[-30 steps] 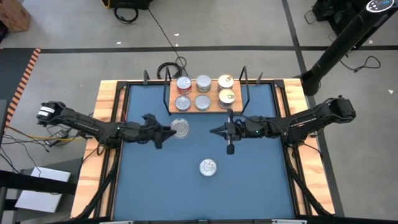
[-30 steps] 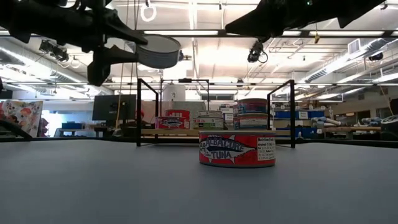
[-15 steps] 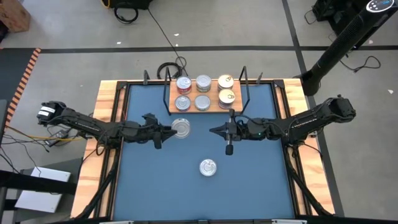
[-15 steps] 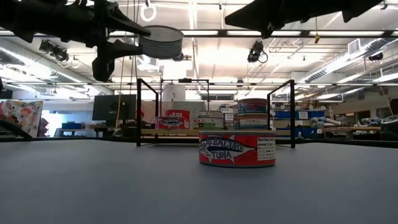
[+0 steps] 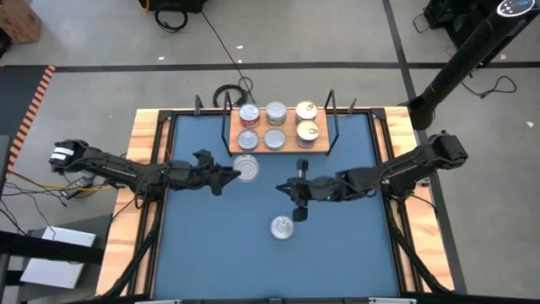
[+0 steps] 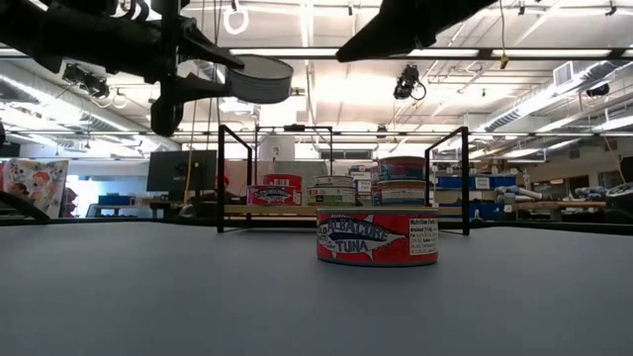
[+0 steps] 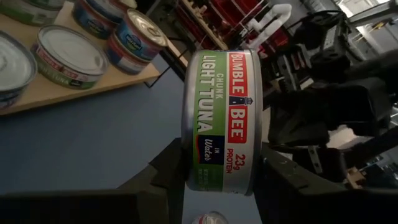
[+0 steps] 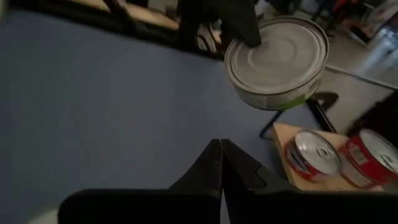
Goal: Stack canned seafood by type on shelf
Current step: Stack the green tuna can on top of the other green tuna can on the shelf
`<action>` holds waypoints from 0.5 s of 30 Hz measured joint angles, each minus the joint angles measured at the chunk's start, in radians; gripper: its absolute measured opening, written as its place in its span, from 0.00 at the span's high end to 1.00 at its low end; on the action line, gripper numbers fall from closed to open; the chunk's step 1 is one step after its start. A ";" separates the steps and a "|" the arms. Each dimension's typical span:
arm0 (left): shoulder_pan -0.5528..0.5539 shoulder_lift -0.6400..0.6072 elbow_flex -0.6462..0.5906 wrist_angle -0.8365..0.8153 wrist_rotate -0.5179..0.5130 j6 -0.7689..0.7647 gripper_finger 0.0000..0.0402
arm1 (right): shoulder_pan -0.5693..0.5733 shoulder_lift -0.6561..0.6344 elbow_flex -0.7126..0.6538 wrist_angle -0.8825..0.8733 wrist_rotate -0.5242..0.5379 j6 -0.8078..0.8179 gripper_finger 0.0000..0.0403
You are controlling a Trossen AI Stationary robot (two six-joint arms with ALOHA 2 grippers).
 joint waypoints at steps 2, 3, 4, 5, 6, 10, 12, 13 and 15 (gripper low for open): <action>0.008 0.000 0.000 0.004 0.015 -0.002 0.64 | 0.014 0.019 0.028 -0.039 0.040 -0.004 0.95; 0.012 0.000 0.000 0.008 0.015 -0.002 0.64 | 0.021 0.026 0.039 -0.054 0.053 -0.007 0.94; 0.015 0.000 0.000 0.008 0.017 -0.003 0.64 | 0.027 0.031 0.050 -0.072 0.064 -0.012 0.93; 0.020 0.000 0.000 0.007 0.017 -0.006 0.64 | 0.033 0.033 0.060 -0.091 0.069 -0.017 0.92; 0.026 0.000 0.000 0.006 0.017 -0.013 0.64 | 0.038 0.036 0.069 -0.103 0.078 -0.022 0.91; 0.055 0.000 0.000 0.007 0.017 -0.050 0.64 | 0.063 0.041 0.083 -0.136 0.154 -0.026 0.87; 0.072 0.000 0.000 0.009 0.017 -0.069 0.64 | 0.071 0.046 0.083 -0.151 0.186 -0.030 0.85; 0.079 0.000 0.000 0.017 0.017 -0.080 0.64 | 0.076 0.047 0.083 -0.163 0.201 -0.033 0.84; 0.090 0.000 0.000 0.034 0.023 -0.084 0.64 | 0.082 0.047 0.083 -0.187 0.220 -0.034 0.81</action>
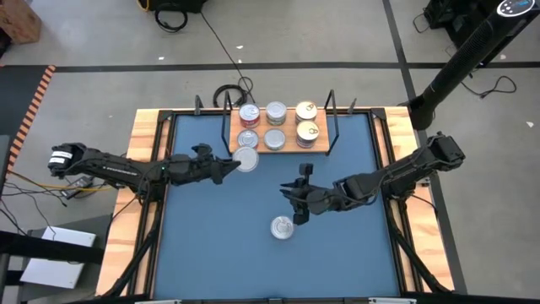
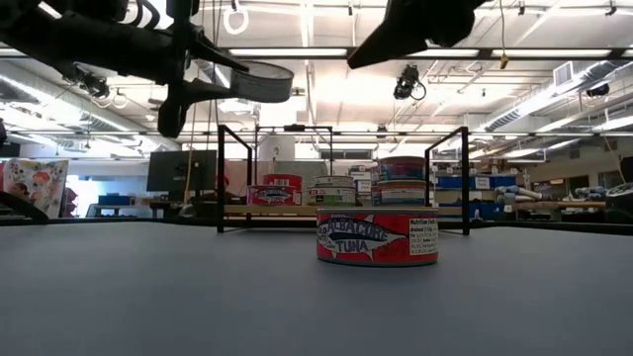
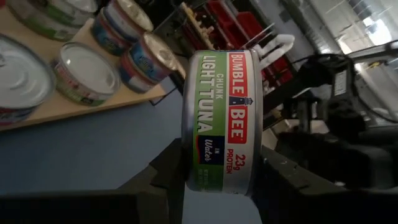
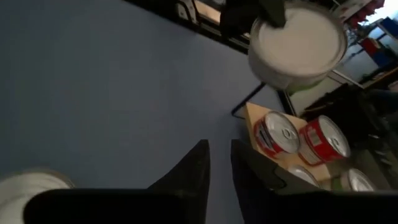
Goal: Stack canned seafood by type on shelf
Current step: Stack the green tuna can on top of the other green tuna can on the shelf
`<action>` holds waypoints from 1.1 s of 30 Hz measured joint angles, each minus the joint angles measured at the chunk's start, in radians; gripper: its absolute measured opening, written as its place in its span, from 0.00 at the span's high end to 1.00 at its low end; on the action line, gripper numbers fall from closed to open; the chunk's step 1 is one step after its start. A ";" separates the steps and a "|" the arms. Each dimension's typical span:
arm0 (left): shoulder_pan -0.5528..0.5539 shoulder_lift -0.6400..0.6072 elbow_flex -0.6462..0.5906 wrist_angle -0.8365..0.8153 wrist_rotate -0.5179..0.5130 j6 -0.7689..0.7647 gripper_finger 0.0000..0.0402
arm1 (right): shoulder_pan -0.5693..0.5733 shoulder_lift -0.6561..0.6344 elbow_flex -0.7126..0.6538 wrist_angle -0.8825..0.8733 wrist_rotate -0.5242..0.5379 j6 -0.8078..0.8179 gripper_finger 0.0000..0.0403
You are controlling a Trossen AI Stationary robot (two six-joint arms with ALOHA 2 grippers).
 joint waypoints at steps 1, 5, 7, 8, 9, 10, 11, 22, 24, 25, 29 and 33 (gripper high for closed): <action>0.004 0.002 0.000 0.011 0.004 0.000 0.64 | 0.003 0.000 0.000 -0.011 0.010 0.000 0.80; 0.011 0.037 0.000 0.081 0.016 0.000 0.64 | 0.032 0.000 0.000 -0.049 0.087 -0.025 0.73; 0.018 0.075 0.000 0.149 0.018 -0.001 0.64 | 0.054 0.000 0.000 -0.106 0.149 -0.043 0.70; 0.022 0.097 0.000 0.180 0.020 0.000 0.64 | 0.066 -0.003 0.000 -0.140 0.180 -0.047 0.68; 0.024 0.119 0.000 0.207 0.023 -0.001 0.64 | 0.077 -0.009 0.000 -0.170 0.208 -0.048 0.67; 0.026 0.147 0.000 0.244 0.024 -0.001 0.64 | 0.088 -0.018 0.000 -0.197 0.233 -0.044 0.65; 0.029 0.174 0.000 0.285 0.026 -0.003 0.64 | 0.099 -0.030 0.000 -0.223 0.258 -0.031 0.64; 0.056 0.386 0.100 0.425 0.104 -0.057 0.64 | 0.110 -0.073 0.000 -0.291 0.238 0.097 0.69; 0.056 0.403 0.137 0.424 0.134 -0.060 0.64 | 0.109 -0.040 0.000 -0.242 0.273 -0.027 0.69; 0.056 0.408 0.152 0.426 0.147 -0.069 0.64 | 0.113 -0.021 0.000 -0.211 0.313 -0.100 0.69; 0.057 0.423 0.192 0.418 0.185 -0.109 0.64 | 0.122 0.058 0.000 -0.059 0.514 -0.439 0.64; 0.057 0.429 0.205 0.414 0.196 -0.132 0.64 | 0.122 0.128 0.000 0.117 0.636 -0.739 0.58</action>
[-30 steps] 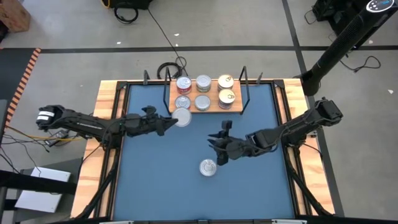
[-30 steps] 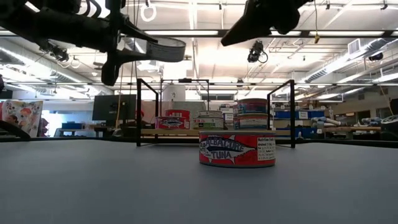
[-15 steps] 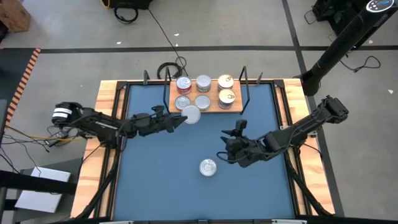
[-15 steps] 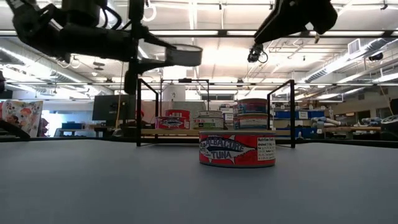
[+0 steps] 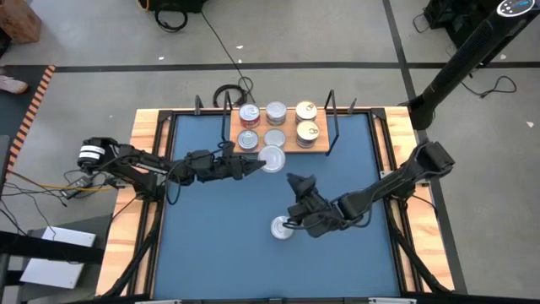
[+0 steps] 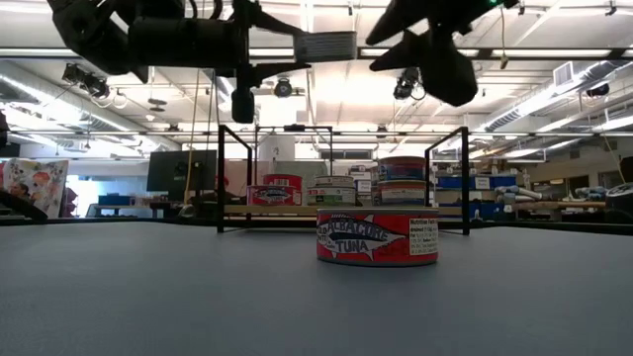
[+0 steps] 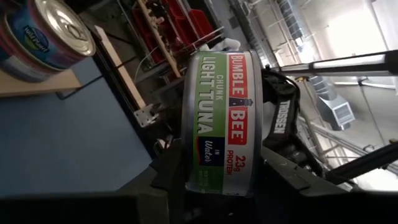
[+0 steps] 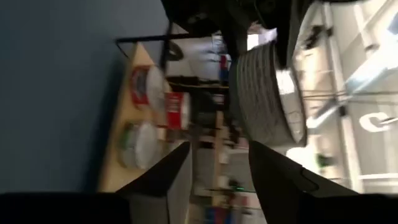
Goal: Stack canned seafood by type on shelf
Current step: Stack the green tuna can on top of the other green tuna can on the shelf
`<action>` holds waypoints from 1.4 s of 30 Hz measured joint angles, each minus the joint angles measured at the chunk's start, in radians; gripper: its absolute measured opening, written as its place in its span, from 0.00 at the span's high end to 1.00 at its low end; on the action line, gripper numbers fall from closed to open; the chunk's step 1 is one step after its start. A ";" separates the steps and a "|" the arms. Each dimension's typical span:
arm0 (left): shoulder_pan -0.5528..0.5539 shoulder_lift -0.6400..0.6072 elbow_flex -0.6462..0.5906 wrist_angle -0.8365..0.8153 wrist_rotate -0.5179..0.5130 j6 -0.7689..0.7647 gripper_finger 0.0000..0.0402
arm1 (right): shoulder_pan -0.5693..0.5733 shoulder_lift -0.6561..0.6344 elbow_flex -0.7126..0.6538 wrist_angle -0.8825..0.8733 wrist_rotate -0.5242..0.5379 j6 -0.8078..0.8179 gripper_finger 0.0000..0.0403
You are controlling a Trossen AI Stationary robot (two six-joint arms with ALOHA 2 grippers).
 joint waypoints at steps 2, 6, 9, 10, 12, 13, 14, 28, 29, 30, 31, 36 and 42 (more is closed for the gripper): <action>0.001 0.000 0.000 0.000 0.000 -0.014 0.64 | -0.001 0.025 0.000 0.079 0.022 -0.124 0.56; 0.006 0.000 -0.001 0.000 0.008 -0.024 0.64 | -0.010 0.071 0.000 0.249 0.031 -0.366 0.52; 0.006 0.000 -0.001 0.006 0.010 -0.031 0.64 | -0.020 0.074 0.000 0.342 0.015 -0.456 0.50; 0.006 0.000 -0.001 0.005 0.011 -0.032 0.64 | -0.022 0.073 0.000 0.363 0.009 -0.479 0.49; 0.010 0.000 -0.001 0.007 0.011 -0.033 0.64 | -0.028 0.069 0.000 0.398 0.001 -0.508 0.48; 0.012 0.000 -0.001 0.006 0.011 -0.037 0.64 | -0.030 0.064 0.000 0.407 -0.006 -0.515 0.48; 0.016 0.000 -0.001 0.007 0.011 -0.042 0.64 | -0.034 0.060 0.000 0.424 -0.012 -0.527 0.47; 0.025 -0.001 0.018 0.031 0.038 -0.072 0.64 | -0.122 0.037 0.000 0.542 -0.096 -0.799 0.46; 0.025 -0.001 0.018 0.033 0.039 -0.073 0.64 | -0.125 0.037 0.000 0.576 -0.099 -0.824 0.46; 0.025 -0.001 0.019 0.039 0.038 -0.073 0.64 | -0.125 0.037 -0.001 0.605 -0.106 -0.848 0.46; 0.025 -0.003 0.020 0.040 0.041 -0.074 0.64 | -0.126 0.037 -0.001 0.632 -0.112 -0.867 0.47; 0.024 -0.004 0.020 0.057 0.050 -0.074 0.64 | -0.126 0.037 -0.002 0.690 -0.140 -0.939 0.52; 0.024 -0.005 0.020 0.051 0.051 -0.076 0.64 | -0.130 0.037 -0.003 0.689 -0.144 -0.949 0.63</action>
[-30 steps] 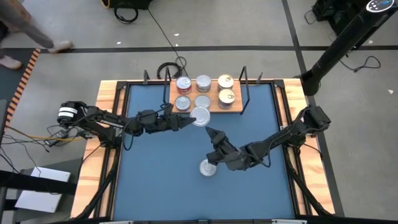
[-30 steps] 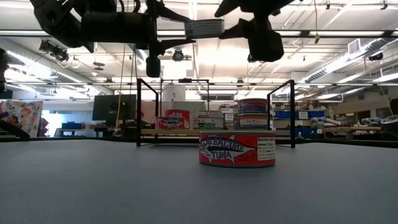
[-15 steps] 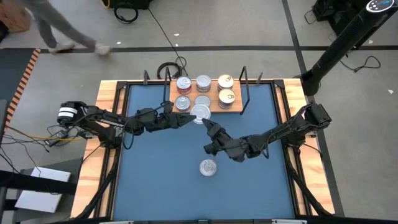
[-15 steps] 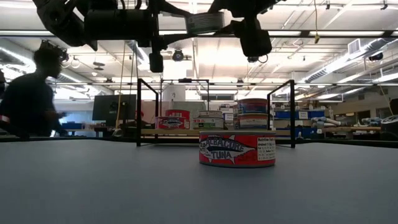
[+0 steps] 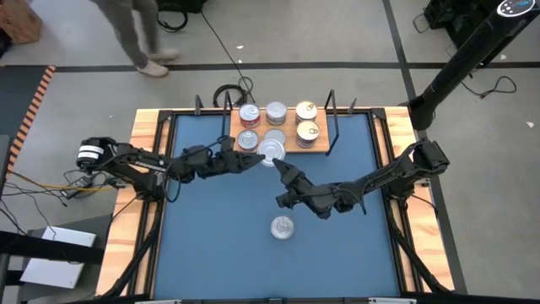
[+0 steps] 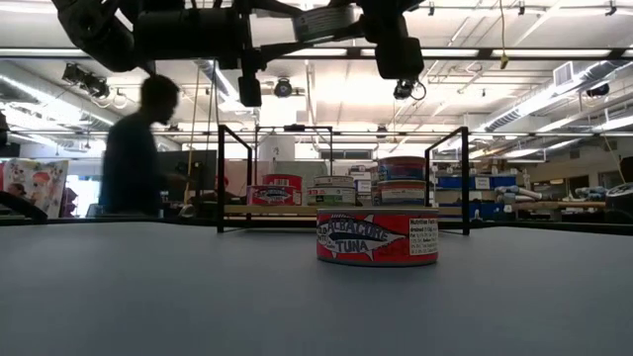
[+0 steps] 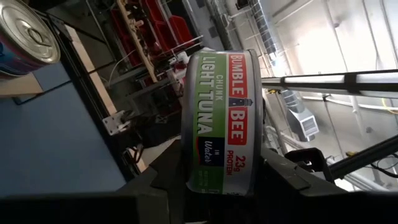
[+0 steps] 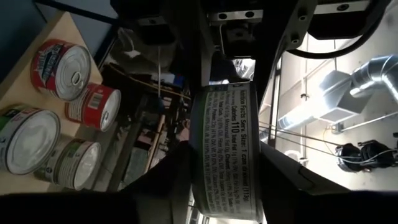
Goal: Stack canned seafood by type on shelf
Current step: Stack the green tuna can on top of the other green tuna can on the shelf
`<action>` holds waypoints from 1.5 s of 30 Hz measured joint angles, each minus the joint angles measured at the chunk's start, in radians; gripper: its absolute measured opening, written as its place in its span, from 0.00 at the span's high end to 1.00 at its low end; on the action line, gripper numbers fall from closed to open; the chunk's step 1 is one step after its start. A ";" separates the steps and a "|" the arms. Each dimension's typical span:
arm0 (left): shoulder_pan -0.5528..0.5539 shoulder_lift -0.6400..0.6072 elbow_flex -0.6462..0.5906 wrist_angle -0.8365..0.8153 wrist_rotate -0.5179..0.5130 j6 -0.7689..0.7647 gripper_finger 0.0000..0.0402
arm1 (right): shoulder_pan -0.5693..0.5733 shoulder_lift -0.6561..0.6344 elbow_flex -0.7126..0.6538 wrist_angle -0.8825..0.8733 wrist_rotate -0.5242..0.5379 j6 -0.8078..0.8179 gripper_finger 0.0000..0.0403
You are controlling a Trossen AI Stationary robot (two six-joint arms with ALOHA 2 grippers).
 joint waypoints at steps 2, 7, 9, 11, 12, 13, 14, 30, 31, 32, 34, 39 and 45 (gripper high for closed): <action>0.000 0.000 0.000 0.003 -0.003 0.002 0.64 | -0.001 0.000 -0.001 0.000 0.000 -0.001 0.65; 0.001 0.002 0.000 0.011 0.018 0.034 0.61 | 0.000 0.000 -0.001 0.001 0.001 0.002 0.65; 0.001 0.002 0.000 0.014 0.036 0.068 0.54 | -0.001 0.000 -0.001 0.008 -0.011 0.019 0.65; 0.000 0.004 0.000 0.015 0.052 0.111 0.45 | -0.001 0.000 0.000 0.011 -0.025 0.026 0.65; 0.000 0.004 0.000 0.016 0.062 0.129 0.42 | -0.001 0.000 0.000 0.011 -0.026 0.030 0.65; 0.000 0.004 0.000 0.018 0.065 0.148 0.39 | -0.001 0.000 0.000 0.012 -0.026 0.033 0.65; 0.000 0.004 0.000 0.023 0.065 0.166 0.36 | -0.001 0.000 0.001 0.013 -0.026 0.035 0.65; 0.031 -0.041 -0.002 -0.064 0.028 0.646 0.30 | -0.047 -0.001 0.003 0.018 0.032 0.167 0.64; 0.032 -0.047 -0.002 -0.097 0.001 0.684 0.30 | -0.055 -0.001 0.003 0.005 0.037 0.196 0.64; 0.032 -0.052 -0.003 -0.122 -0.025 0.720 0.30 | -0.063 -0.001 0.003 -0.006 0.035 0.223 0.64; 0.032 -0.070 -0.004 -0.159 -0.067 0.775 0.30 | -0.078 -0.001 0.003 -0.033 0.033 0.273 0.64; 0.022 -0.123 -0.004 -0.203 -0.092 0.877 0.30 | -0.122 -0.001 0.003 -0.202 -0.015 0.484 0.64; -0.036 -0.206 -0.003 -0.310 -0.225 1.008 0.30 | -0.203 -0.001 0.003 -0.503 -0.167 0.811 0.64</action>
